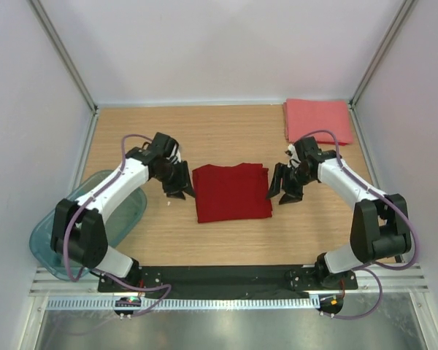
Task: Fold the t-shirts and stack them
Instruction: Fold the tshirt
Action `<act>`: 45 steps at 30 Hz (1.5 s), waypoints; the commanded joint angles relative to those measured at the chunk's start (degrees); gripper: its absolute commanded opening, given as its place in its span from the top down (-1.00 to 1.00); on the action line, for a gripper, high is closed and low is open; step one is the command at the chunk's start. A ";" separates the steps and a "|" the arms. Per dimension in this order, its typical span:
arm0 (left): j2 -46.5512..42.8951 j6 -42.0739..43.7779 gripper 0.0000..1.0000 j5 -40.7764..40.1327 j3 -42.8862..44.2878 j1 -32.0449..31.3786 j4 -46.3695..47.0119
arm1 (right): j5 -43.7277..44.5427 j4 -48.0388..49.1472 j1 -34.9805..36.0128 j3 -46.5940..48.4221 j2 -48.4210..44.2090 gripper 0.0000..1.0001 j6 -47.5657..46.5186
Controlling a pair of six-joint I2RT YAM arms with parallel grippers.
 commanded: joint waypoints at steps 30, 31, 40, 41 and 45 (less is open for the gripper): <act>29.95 -13.41 1.00 14.48 2.23 4.87 54.70 | -18.78 62.38 -3.44 5.88 32.15 0.95 29.94; 30.04 -13.14 1.00 14.57 2.67 5.05 54.34 | -18.78 59.85 -3.36 7.28 31.80 0.95 29.32; 29.43 -13.40 1.00 14.92 4.61 5.05 53.55 | -21.24 63.69 -2.04 11.16 35.05 0.95 34.32; 28.91 -13.32 1.00 15.09 4.79 5.05 53.03 | -21.24 64.04 -1.60 11.34 34.87 0.96 34.50; 26.97 -13.32 1.00 14.39 5.40 5.05 51.53 | -20.27 63.95 -1.16 12.57 35.92 0.95 34.76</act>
